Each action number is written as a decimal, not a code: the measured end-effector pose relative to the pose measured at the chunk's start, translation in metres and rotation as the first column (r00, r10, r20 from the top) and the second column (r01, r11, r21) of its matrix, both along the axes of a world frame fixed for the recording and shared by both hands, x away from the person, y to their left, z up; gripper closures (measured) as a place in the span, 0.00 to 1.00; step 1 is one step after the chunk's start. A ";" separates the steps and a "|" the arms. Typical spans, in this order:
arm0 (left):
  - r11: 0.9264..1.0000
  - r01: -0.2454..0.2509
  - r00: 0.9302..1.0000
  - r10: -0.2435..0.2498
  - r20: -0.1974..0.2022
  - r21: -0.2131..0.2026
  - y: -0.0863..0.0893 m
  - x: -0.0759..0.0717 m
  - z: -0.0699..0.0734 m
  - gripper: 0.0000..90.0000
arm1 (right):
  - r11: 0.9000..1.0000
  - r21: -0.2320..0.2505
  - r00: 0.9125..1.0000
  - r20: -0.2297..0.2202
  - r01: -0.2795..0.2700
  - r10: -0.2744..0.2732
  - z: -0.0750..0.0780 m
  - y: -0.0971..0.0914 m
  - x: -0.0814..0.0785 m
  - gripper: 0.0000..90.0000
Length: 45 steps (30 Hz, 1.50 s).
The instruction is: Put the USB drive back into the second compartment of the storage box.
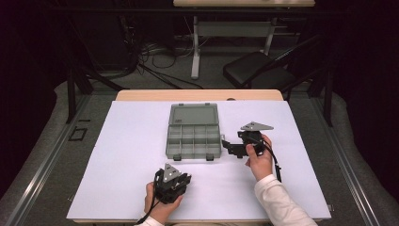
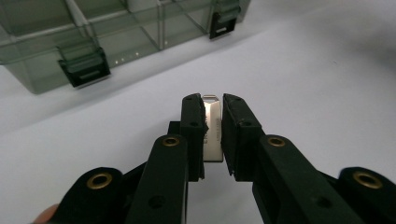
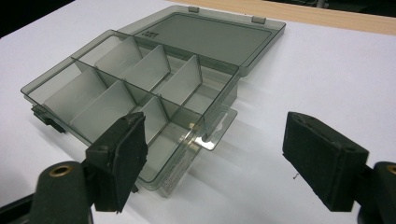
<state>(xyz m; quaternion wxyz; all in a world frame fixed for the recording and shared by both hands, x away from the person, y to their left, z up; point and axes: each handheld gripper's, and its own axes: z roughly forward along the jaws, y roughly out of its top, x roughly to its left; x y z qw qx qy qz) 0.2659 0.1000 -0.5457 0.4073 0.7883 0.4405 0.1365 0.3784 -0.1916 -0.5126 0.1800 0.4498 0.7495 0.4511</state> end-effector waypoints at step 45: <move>0.993 -0.109 0.994 0.110 0.027 -0.052 0.016 0.085 0.053 0.88 | 1.000 0.014 1.000 -0.005 0.027 -0.027 0.001 -0.008 0.002 0.23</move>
